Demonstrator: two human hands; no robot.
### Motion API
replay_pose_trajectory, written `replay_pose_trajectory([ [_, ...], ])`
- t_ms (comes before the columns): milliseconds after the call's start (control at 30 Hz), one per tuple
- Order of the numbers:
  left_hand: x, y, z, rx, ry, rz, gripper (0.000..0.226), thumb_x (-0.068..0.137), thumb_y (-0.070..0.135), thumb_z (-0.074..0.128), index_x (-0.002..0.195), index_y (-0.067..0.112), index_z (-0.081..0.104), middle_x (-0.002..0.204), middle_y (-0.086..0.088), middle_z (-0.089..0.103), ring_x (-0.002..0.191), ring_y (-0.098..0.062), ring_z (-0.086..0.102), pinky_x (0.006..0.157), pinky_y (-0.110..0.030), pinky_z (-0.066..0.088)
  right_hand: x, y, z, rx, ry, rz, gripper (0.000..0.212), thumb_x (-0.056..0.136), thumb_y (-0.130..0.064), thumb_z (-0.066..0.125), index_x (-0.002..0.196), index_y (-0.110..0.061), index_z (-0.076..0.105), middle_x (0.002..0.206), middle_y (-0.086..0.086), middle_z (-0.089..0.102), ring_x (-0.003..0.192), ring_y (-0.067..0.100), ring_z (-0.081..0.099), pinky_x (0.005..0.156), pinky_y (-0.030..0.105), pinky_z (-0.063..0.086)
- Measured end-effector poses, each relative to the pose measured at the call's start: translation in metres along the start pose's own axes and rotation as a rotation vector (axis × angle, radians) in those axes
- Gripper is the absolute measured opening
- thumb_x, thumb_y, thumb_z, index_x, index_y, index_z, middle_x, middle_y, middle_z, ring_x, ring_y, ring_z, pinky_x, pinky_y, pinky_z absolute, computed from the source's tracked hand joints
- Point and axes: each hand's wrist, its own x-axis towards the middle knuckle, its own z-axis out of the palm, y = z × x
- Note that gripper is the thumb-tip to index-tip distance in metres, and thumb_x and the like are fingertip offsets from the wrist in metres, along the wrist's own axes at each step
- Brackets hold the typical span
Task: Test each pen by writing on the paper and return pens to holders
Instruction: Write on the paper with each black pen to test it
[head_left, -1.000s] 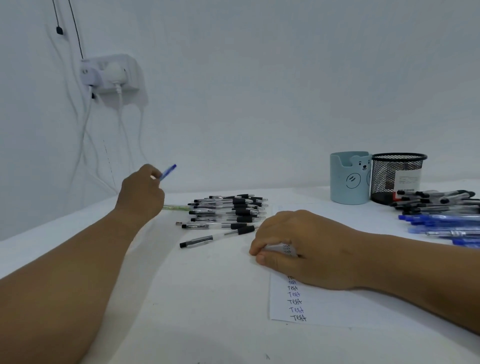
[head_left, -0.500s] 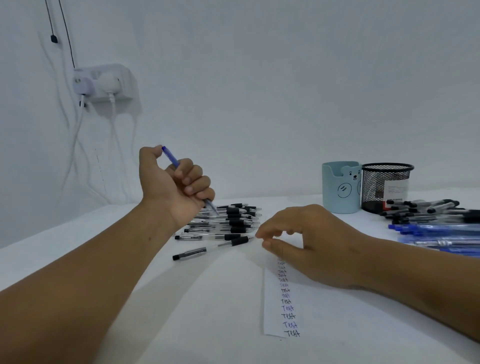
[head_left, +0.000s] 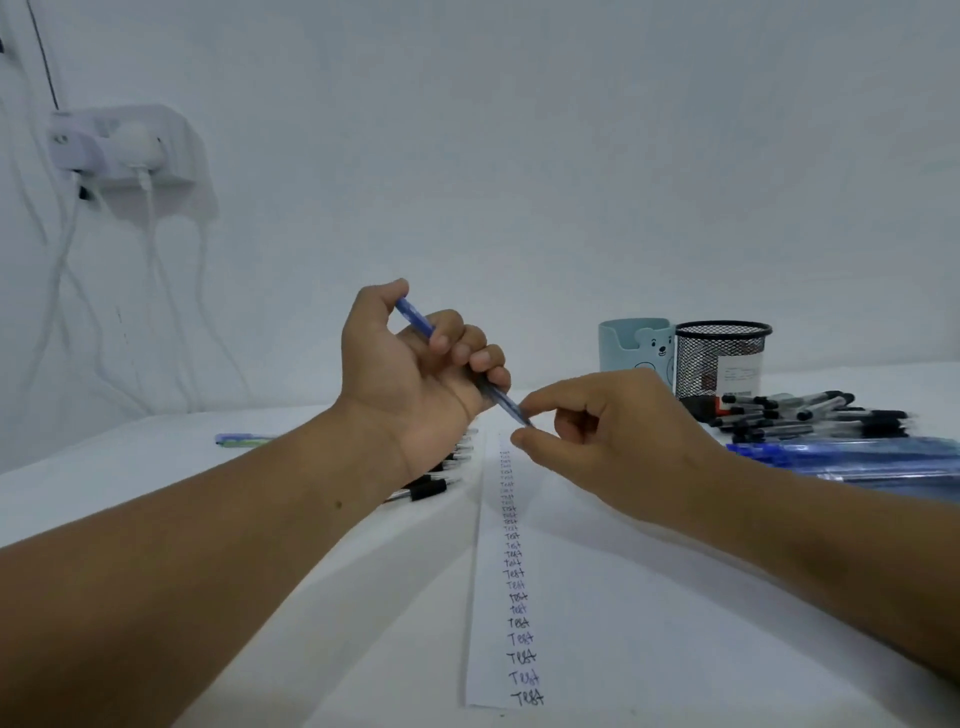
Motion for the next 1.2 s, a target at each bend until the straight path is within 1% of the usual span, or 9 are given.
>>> replay_pose_trajectory([
  [100, 0.006, -0.006, 0.001, 0.119, -0.084, -0.022, 0.060, 0.094, 0.051, 0.038, 0.053, 0.009, 0.048, 0.067, -0.010, 0.051, 0.073, -0.028, 0.057, 0.085, -0.038, 0.047, 0.003, 0.001, -0.005, -0.046, -0.034, 0.060, 0.006, 0.087, -0.027, 0.075, 0.083, -0.023, 0.077, 0.051, -0.007, 0.057, 0.049, 0.007, 0.050, 0.051, 0.016, 0.039],
  [200, 0.019, -0.003, -0.013, 0.627, -0.108, 0.033, 0.082, 0.096, 0.073, 0.017, 0.094, 0.014, 0.074, 0.100, -0.006, 0.075, 0.105, -0.022, 0.062, 0.113, -0.043, 0.030, 0.008, 0.003, -0.012, -0.097, -0.049, 0.168, 0.010, 0.083, -0.023, 0.073, 0.073, -0.019, 0.073, 0.057, -0.002, 0.064, 0.046, 0.005, 0.049, 0.049, 0.019, 0.042],
  [267, 0.025, 0.003, -0.026, 1.074, -0.141, 0.063, 0.074, 0.090, 0.075, 0.018, 0.115, 0.027, 0.069, 0.109, 0.013, 0.073, 0.115, -0.011, 0.058, 0.116, -0.042, 0.029, 0.014, 0.007, -0.019, -0.058, -0.054, 0.287, 0.012, 0.080, -0.021, 0.072, 0.071, -0.014, 0.071, 0.060, 0.002, 0.067, 0.044, 0.006, 0.052, 0.049, 0.027, 0.048],
  [367, 0.031, 0.004, -0.057, 1.625, -0.220, 0.131, 0.027, 0.093, 0.064, 0.052, 0.110, 0.047, 0.065, 0.106, 0.042, 0.058, 0.115, 0.000, 0.049, 0.107, -0.034, 0.034, 0.024, 0.014, -0.021, 0.204, -0.126, 0.464, 0.012, 0.083, -0.010, 0.065, 0.072, -0.004, 0.067, 0.059, 0.008, 0.067, 0.045, 0.015, 0.056, 0.044, 0.027, 0.045],
  [500, 0.025, -0.011, -0.078, 1.906, -0.447, 0.309, 0.045, 0.084, 0.073, 0.034, 0.117, 0.054, 0.058, 0.118, 0.035, 0.057, 0.128, 0.019, 0.029, 0.117, -0.034, 0.004, 0.053, 0.032, -0.009, 0.424, -0.135, 0.578, 0.014, 0.086, 0.000, 0.059, 0.074, -0.008, 0.059, 0.066, 0.015, 0.066, 0.048, 0.021, 0.054, 0.045, 0.026, 0.044],
  [600, 0.022, -0.014, -0.086, 1.983, -0.563, 0.328, 0.047, 0.087, 0.071, 0.029, 0.123, 0.054, 0.055, 0.127, 0.045, 0.048, 0.135, 0.020, 0.020, 0.114, -0.032, -0.001, 0.081, 0.045, 0.009, 0.498, -0.108, 0.632, 0.015, 0.086, -0.005, 0.062, 0.073, -0.010, 0.057, 0.071, 0.018, 0.068, 0.049, 0.021, 0.054, 0.046, 0.026, 0.045],
  [700, 0.024, -0.015, -0.093, 1.958, -0.568, 0.282, 0.044, 0.086, 0.071, 0.035, 0.124, 0.056, 0.053, 0.126, 0.047, 0.046, 0.135, 0.021, 0.019, 0.114, -0.029, -0.005, 0.096, 0.057, 0.032, 0.485, -0.094, 0.643, 0.021, 0.089, -0.017, 0.066, 0.072, -0.011, 0.056, 0.066, 0.015, 0.067, 0.046, 0.019, 0.048, 0.046, 0.024, 0.039],
  [833, 0.024, -0.015, -0.095, 1.975, -0.571, 0.276, 0.059, 0.078, 0.078, 0.024, 0.127, 0.056, 0.051, 0.126, 0.043, 0.050, 0.131, 0.025, 0.020, 0.111, -0.021, -0.009, 0.090, 0.074, 0.058, 0.472, -0.083, 0.602, 0.031, 0.092, -0.024, 0.069, 0.071, -0.006, 0.056, 0.058, 0.013, 0.062, 0.038, 0.014, 0.039, 0.042, 0.021, 0.029],
  [1200, 0.021, -0.017, -0.091, 1.955, -0.516, 0.279, 0.066, 0.075, 0.078, 0.024, 0.124, 0.053, 0.060, 0.128, 0.057, 0.033, 0.131, 0.026, 0.021, 0.116, -0.033, -0.001, 0.093, 0.086, 0.062, 0.317, -0.144, 0.530, 0.040, 0.086, -0.027, 0.074, 0.055, -0.017, 0.050, 0.053, 0.004, 0.061, 0.046, 0.017, 0.045, 0.051, 0.027, 0.034],
])
